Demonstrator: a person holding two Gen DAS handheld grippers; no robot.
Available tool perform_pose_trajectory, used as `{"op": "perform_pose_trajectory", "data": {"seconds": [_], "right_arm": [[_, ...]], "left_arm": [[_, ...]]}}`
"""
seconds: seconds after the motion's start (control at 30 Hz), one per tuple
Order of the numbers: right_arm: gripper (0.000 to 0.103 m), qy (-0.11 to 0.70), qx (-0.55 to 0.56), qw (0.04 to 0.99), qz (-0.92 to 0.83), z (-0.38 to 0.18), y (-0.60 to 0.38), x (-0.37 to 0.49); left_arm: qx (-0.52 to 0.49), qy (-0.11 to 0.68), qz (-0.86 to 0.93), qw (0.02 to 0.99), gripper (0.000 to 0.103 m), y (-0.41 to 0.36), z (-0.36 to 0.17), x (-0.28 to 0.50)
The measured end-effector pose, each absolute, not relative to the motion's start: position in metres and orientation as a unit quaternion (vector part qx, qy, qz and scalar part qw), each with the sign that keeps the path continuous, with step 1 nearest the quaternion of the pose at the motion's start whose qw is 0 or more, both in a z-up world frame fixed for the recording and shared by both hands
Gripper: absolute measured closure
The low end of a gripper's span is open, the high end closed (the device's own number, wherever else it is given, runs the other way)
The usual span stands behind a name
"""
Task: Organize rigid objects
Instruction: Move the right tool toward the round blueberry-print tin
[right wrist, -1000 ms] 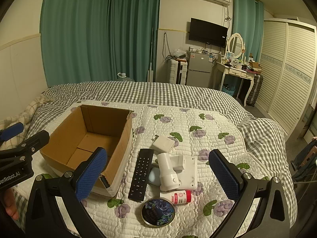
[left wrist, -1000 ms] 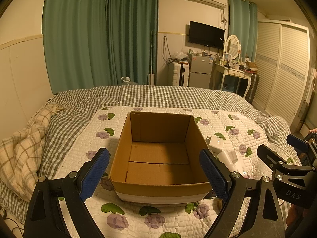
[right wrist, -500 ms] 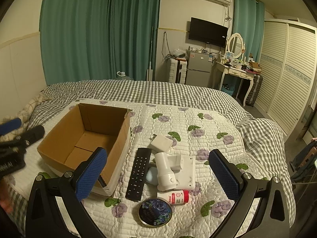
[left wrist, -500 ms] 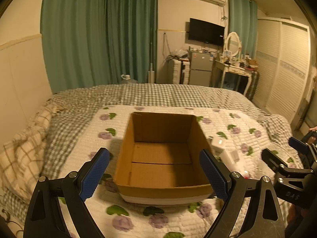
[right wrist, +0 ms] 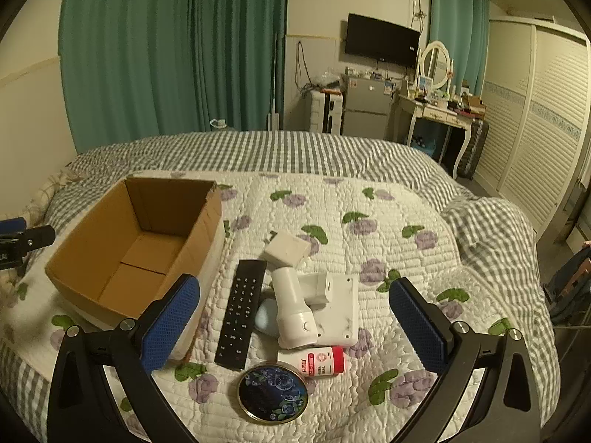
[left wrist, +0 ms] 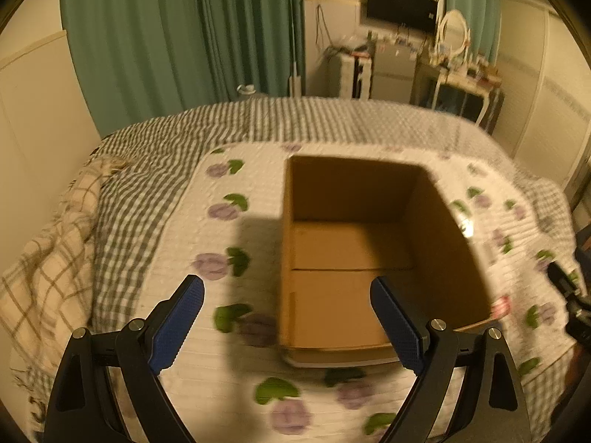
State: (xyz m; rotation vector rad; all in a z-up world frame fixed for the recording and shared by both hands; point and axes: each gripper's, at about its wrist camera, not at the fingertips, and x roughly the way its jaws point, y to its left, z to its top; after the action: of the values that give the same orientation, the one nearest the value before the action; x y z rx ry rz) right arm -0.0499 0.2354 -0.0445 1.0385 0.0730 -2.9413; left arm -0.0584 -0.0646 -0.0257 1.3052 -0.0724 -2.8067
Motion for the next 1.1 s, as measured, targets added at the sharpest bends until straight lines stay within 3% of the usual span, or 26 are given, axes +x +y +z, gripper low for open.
{"op": "perform_pose_trajectory", "data": {"seconds": [0.03,0.17,0.3,0.43,0.53,0.6,0.67,0.83,1.1], "right_arm": [[0.000,0.024,0.336,0.011,-0.942,-0.047,0.236,-0.052],[0.000,0.023,0.350,0.010,-0.937,-0.060,0.239,-0.061],[0.000,0.021,0.361,0.010,-0.932,-0.072,0.243,-0.071],[0.000,0.022,0.370,0.007,-0.929,-0.080,0.247,-0.077],[0.000,0.021,0.375,0.004,-0.927,-0.084,0.252,-0.080],[0.000,0.020,0.376,0.001,-0.926,-0.085,0.255,-0.081],[0.000,0.018,0.377,-0.001,-0.926,-0.086,0.257,-0.082],[0.000,0.015,0.383,-0.002,-0.924,-0.091,0.261,-0.080],[0.000,0.013,0.399,0.006,-0.917,-0.101,0.261,-0.072]], "left_arm": [[0.429,-0.029,-0.902,0.025,0.012,-0.067,-0.031,-0.061],[0.460,-0.027,-0.888,0.014,0.038,-0.071,-0.044,-0.069],[0.486,-0.032,-0.874,0.005,0.050,-0.069,-0.058,-0.076],[0.497,-0.027,-0.867,0.003,0.052,-0.068,-0.064,-0.080],[0.501,-0.029,-0.865,0.005,0.069,-0.069,-0.064,-0.082],[0.505,-0.030,-0.863,0.004,0.071,-0.068,-0.063,-0.082],[0.508,-0.036,-0.860,0.004,0.083,-0.068,-0.063,-0.082],[0.514,-0.041,-0.857,0.001,0.094,-0.067,-0.064,-0.083],[0.513,-0.039,-0.858,-0.010,0.095,-0.066,-0.062,-0.082]]}}
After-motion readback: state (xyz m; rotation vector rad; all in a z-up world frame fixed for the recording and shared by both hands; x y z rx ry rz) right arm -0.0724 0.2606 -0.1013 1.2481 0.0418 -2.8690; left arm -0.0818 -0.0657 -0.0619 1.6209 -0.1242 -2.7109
